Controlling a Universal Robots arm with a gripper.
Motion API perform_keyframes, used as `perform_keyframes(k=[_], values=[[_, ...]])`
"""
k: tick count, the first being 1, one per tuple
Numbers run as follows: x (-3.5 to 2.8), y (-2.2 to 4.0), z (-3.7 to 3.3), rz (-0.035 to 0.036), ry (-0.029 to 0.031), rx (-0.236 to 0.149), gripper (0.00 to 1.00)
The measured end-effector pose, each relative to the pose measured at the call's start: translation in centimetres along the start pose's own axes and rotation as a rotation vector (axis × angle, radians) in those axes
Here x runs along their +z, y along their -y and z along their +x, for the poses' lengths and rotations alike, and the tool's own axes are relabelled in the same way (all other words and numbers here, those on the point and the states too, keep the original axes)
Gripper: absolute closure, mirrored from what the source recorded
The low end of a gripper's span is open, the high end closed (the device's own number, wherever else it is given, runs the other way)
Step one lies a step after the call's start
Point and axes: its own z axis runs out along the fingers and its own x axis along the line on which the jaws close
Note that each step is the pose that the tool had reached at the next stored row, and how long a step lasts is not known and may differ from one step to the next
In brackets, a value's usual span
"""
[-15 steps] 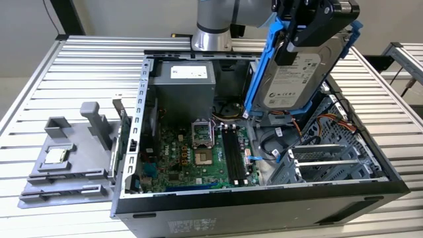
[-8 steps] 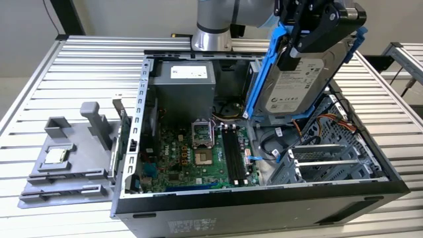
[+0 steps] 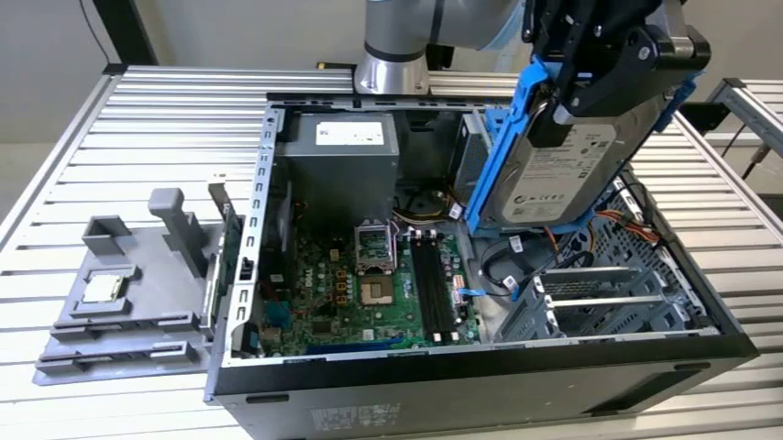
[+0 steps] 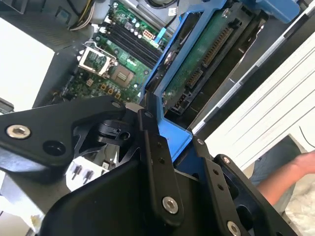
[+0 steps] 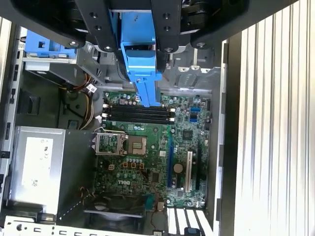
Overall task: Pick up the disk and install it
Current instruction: 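Pick up the disk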
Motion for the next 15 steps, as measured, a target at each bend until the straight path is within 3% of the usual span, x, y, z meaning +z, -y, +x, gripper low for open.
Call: perform_keyframes(k=[4,15], values=[[0.03,0.56,0.46,0.0021,0.0072,0.001,1.00],[0.06,1.28,1.85,0.0031,0.0131,0.012,1.00]])
